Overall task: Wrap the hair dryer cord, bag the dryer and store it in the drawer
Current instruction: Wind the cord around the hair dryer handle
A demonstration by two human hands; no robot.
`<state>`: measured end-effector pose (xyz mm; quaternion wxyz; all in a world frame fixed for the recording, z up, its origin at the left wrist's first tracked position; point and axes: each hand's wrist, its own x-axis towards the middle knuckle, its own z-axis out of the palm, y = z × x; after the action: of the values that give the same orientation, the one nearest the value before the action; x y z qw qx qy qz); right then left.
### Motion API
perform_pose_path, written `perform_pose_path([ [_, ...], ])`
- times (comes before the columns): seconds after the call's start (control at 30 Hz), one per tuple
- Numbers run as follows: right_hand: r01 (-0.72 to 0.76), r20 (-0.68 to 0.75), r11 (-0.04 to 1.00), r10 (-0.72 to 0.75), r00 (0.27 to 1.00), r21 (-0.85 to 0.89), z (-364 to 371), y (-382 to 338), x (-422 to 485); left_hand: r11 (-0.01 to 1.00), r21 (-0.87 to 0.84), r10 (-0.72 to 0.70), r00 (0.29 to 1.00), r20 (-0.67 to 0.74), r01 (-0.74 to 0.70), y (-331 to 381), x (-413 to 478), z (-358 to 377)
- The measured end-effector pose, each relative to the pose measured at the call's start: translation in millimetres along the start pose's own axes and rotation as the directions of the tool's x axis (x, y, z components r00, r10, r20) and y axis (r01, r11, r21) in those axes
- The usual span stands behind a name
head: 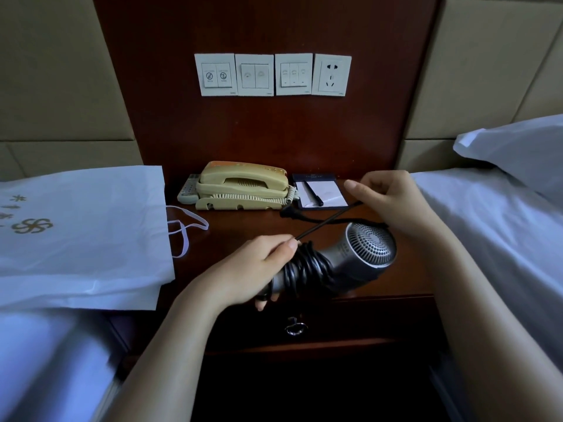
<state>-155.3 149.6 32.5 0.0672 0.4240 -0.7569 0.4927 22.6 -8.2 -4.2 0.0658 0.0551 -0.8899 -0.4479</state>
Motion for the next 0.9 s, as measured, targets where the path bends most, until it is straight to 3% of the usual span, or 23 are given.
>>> perform_pose_path([
  [0.1, -0.149, 0.094, 0.950, 0.127, 0.987, 0.276, -2.5, 4.0, -0.5, 1.000, -0.022, -0.006, 1.000, 0.017, 0.006, 2.1, 0.7, -2.3],
  [0.17, -0.266, 0.231, 0.786, 0.160, 0.960, 0.558, -3.1, 8.4, -1.9, 1.000, -0.027, -0.013, 1.000, 0.008, 0.013, 2.8, 0.2, -5.1],
  [0.23, -0.322, 0.296, 0.606, 0.146, 0.944, 0.727, -2.2, 10.6, -3.3, 0.999, -0.038, -0.020, 1.000, -0.007, 0.019, 2.1, -0.4, -7.5],
  [0.37, -0.298, 0.263, 0.322, 0.148, 0.953, 0.899, 2.5, 12.5, -1.5, 0.999, -0.028, -0.041, 0.998, -0.046, 0.039, -0.1, -1.9, -11.0],
  [0.5, -0.242, 0.203, 0.173, 0.217, 0.955, 0.955, 12.0, 5.4, 2.6, 0.998, -0.039, -0.059, 0.996, -0.064, 0.056, -0.7, -1.3, -10.9],
  [0.57, -0.154, 0.104, 0.232, 0.215, 0.971, 0.960, 12.5, 0.6, 5.5, 0.998, -0.038, -0.058, 0.997, -0.052, 0.056, -0.5, -0.9, -8.5],
  [0.7, 0.008, -0.090, 0.539, 0.125, 0.988, 0.842, 6.4, 2.3, 5.4, 0.993, -0.099, -0.069, 0.997, -0.015, 0.067, 5.8, -1.3, -1.3],
  [0.9, -0.124, -0.049, 0.812, 0.184, 0.982, 0.571, 10.7, 28.2, -4.7, 0.973, -0.227, -0.048, 0.999, -0.024, 0.041, -4.6, -0.2, -5.7],
])
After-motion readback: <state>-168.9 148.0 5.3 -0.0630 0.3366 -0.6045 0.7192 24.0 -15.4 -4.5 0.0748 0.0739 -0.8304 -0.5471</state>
